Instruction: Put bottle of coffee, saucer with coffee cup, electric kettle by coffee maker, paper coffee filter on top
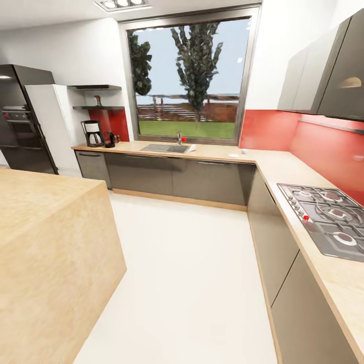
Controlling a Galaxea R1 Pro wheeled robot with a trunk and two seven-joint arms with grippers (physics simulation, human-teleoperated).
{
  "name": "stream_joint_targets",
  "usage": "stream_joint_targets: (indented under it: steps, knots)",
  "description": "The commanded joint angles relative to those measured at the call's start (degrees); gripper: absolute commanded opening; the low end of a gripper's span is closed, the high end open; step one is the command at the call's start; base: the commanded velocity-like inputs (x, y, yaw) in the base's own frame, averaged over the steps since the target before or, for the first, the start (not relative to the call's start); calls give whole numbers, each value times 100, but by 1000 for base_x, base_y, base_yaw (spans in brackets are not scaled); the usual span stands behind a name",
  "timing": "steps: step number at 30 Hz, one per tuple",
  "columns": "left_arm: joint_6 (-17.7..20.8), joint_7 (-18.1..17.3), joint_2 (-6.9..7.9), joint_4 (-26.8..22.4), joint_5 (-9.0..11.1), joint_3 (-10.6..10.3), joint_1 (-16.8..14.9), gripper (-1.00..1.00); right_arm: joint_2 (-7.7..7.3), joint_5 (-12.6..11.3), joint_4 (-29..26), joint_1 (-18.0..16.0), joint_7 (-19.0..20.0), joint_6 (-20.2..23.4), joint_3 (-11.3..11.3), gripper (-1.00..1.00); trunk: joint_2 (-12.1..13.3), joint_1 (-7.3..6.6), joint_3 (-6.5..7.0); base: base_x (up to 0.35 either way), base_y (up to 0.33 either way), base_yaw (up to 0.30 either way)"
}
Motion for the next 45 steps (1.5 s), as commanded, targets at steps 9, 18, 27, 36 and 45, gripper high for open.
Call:
stream_joint_targets:
  steps: [9, 18, 27, 36, 45]
  knots:
    - [-18, 1, 3, 4, 11, 8, -5, 100, 4, 60, 5, -5, -9, -18, -27, 100, -12, 3, -12, 0, 0, 0]
    - [-125, -1, -1, 3, 6, -2, 4, 100, 4, 60, 12, -5, -11, -15, -27, 100, -12, 3, -12, 0, 0, 0]
    - [-344, -16, -1, 4, 2, -1, 5, 100, 10, 60, 12, -5, -11, -11, -27, 100, -12, 3, -12, 154, 0, 0]
    - [-349, -16, -1, 4, 3, 1, -2, 100, 12, 60, 12, -5, -11, -14, -27, 100, -12, 3, -12, 324, 0, 0]
    - [-346, -17, -1, 4, 3, -1, -5, 100, 11, 60, 12, -5, -11, -10, -27, 100, -12, 3, -12, 333, 0, 0]
